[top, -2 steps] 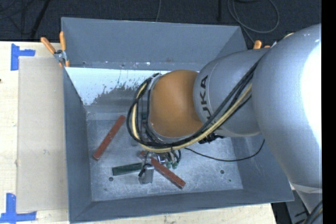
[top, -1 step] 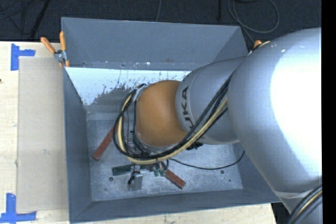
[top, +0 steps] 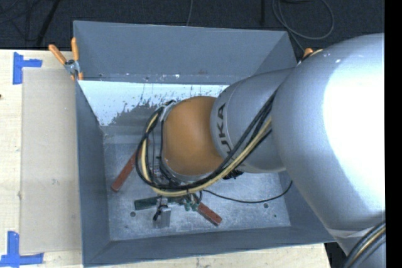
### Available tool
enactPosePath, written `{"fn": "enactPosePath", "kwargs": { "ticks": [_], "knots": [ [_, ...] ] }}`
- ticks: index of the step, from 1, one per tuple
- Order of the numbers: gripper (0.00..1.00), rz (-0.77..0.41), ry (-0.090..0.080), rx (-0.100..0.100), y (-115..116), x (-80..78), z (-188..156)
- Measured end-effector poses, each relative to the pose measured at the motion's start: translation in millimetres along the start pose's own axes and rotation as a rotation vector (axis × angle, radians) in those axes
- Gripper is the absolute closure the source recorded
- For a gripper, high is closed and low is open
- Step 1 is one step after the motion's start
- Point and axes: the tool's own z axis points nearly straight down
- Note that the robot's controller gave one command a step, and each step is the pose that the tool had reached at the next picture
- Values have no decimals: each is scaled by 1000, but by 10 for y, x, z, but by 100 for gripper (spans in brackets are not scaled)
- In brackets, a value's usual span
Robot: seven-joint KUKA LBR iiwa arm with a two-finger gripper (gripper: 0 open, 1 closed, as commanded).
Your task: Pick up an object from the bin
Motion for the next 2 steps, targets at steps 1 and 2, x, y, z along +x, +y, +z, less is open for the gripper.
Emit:
{"fn": "enactPosePath", "kwargs": {
  "ticks": [1,2],
  "knots": [
    [100,1,0,-1,2,-1,-5],
    [100,6,-3,-1,-5,-4,-252]
  ]
}}
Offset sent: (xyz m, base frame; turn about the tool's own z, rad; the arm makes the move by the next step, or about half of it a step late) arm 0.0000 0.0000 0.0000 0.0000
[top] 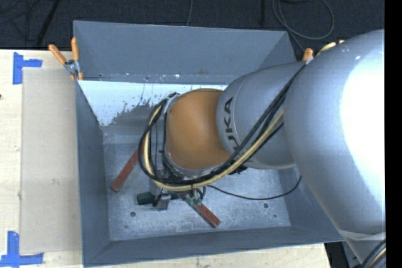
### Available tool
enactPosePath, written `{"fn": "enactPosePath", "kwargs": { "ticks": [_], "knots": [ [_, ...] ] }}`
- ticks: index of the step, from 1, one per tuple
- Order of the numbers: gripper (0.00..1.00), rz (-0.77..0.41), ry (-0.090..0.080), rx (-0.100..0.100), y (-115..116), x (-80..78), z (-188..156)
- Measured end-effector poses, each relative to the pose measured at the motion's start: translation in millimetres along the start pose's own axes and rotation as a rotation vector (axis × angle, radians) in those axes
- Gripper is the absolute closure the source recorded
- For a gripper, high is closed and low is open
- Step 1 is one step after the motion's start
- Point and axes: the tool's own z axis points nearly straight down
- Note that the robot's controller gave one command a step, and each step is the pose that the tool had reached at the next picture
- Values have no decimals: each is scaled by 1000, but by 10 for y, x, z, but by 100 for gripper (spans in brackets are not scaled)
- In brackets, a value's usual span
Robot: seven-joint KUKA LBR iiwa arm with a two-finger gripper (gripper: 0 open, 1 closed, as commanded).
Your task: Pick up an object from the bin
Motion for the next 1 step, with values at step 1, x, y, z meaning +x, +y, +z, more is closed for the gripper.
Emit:
{"fn": "enactPosePath", "kwargs": {
  "ticks": [1],
  "knots": [
    [100,4,-5,-1,-2,-17,-641]
  ]
}}
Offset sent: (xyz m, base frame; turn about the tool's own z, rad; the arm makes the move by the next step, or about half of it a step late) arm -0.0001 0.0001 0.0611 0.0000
